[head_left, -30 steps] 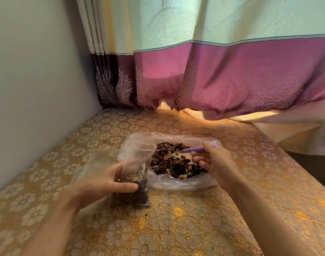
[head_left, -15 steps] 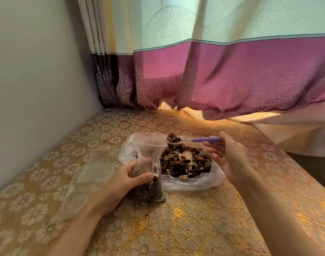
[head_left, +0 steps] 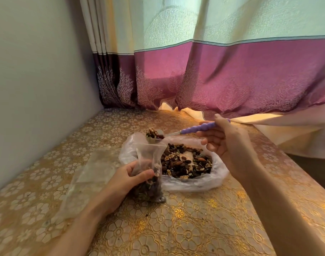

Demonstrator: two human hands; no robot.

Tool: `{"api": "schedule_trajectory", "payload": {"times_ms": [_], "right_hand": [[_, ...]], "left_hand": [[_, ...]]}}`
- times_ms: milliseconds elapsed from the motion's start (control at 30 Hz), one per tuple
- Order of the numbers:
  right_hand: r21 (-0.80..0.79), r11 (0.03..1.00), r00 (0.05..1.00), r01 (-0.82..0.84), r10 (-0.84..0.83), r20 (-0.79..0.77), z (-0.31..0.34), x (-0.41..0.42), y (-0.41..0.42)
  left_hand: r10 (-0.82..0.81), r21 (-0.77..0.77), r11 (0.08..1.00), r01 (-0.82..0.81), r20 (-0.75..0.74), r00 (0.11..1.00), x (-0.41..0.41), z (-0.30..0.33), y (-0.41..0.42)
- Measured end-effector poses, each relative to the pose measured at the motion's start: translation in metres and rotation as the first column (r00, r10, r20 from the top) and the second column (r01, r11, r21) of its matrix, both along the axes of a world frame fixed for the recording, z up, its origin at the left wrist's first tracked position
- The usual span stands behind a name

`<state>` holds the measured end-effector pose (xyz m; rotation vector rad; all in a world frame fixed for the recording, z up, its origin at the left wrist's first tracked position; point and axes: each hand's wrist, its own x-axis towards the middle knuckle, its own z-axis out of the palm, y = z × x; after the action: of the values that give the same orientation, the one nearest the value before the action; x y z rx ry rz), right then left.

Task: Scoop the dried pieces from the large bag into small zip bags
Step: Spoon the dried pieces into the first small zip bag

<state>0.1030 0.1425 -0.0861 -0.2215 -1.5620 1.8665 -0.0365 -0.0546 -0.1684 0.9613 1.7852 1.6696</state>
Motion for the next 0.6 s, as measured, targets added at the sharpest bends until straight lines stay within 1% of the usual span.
{"api": "schedule_trajectory", "payload": {"times_ms": [167, 267, 333, 433, 533, 600], "right_hand": [[0.105, 0.992, 0.998, -0.068, 0.067, 0.015, 0.002, 0.001, -0.007], [0.11, 0.99, 0.996, -0.087, 0.088, -0.006, 0.004, 0.002, -0.008], [0.095, 0.992, 0.995, -0.087, 0.091, -0.035, 0.003, 0.002, -0.007], [0.068, 0.997, 0.997, -0.03, 0.034, -0.063, 0.001, 0.001, -0.004], [0.031, 0.997, 0.995, 0.076, -0.074, -0.074, -0.005, -0.002, 0.004], [0.054, 0.984, 0.985, 0.17, -0.167, -0.05, -0.011, -0.003, 0.008]], "left_hand": [[-0.007, 0.019, 1.0, 0.006, 0.015, 1.0, 0.0, 0.0, 0.001], [-0.008, 0.039, 0.999, 0.006, 0.057, 0.998, 0.001, 0.0, 0.001], [-0.003, 0.032, 1.0, 0.002, 0.056, 0.998, 0.0, 0.001, 0.0], [0.04, 0.031, 0.999, -0.042, 0.059, 0.997, 0.001, 0.001, 0.002], [0.097, 0.066, 0.993, -0.102, 0.072, 0.993, 0.003, 0.001, 0.004], [0.135, 0.089, 0.985, -0.145, 0.103, 0.985, 0.004, 0.0, 0.004]]}}
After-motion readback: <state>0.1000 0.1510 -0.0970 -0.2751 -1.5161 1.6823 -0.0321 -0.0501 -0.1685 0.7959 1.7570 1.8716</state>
